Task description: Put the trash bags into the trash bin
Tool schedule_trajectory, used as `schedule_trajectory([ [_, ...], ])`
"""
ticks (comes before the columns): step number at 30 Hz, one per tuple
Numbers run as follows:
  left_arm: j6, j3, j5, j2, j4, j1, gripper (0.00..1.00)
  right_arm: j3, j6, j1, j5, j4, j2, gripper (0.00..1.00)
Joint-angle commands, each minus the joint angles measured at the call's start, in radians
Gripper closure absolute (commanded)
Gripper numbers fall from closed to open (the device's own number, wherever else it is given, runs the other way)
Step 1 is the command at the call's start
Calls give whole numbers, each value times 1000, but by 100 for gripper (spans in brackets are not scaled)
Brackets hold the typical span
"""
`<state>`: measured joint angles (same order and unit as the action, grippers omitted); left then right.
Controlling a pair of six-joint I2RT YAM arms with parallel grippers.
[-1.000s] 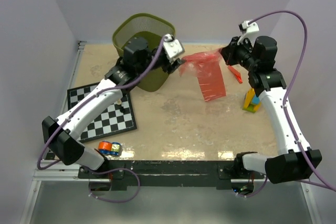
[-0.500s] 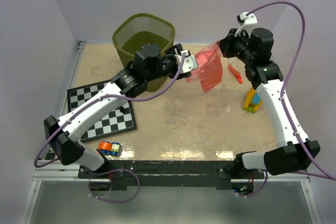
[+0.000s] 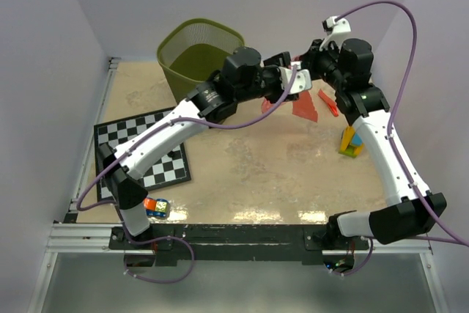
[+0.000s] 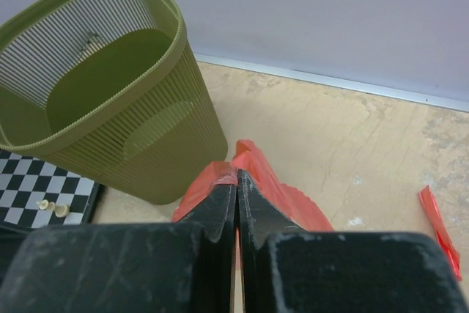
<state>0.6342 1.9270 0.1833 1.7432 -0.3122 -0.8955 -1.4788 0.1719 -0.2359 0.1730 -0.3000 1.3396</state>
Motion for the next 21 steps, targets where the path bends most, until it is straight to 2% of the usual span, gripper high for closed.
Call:
schedule_trajectory([
  [1, -8, -17, -93, 44, 1, -26, 36, -6, 38, 0, -12, 38, -37, 100],
  [6, 10, -66, -212, 59, 76, -29, 37, 23, 44, -2, 10, 36, -66, 100],
  [7, 12, -71, -225, 62, 88, -29, 40, 26, 44, -2, 14, 38, -71, 100],
  [11, -17, -66, -286, 76, 108, -25, 61, 44, 40, -2, 17, 38, -83, 100],
  [15, -34, -66, -330, 91, 94, -14, 73, 55, 40, -2, 34, 41, -86, 100],
  [19, -96, -66, -312, 87, 76, 9, 92, 60, 38, 0, 34, 41, -86, 100],
  [20, -119, -65, -308, 79, 79, 12, 92, 61, 38, 0, 28, 39, -86, 100],
  [21, -151, -65, -270, 69, 78, 16, 88, 61, 43, 0, 20, 39, -86, 100],
])
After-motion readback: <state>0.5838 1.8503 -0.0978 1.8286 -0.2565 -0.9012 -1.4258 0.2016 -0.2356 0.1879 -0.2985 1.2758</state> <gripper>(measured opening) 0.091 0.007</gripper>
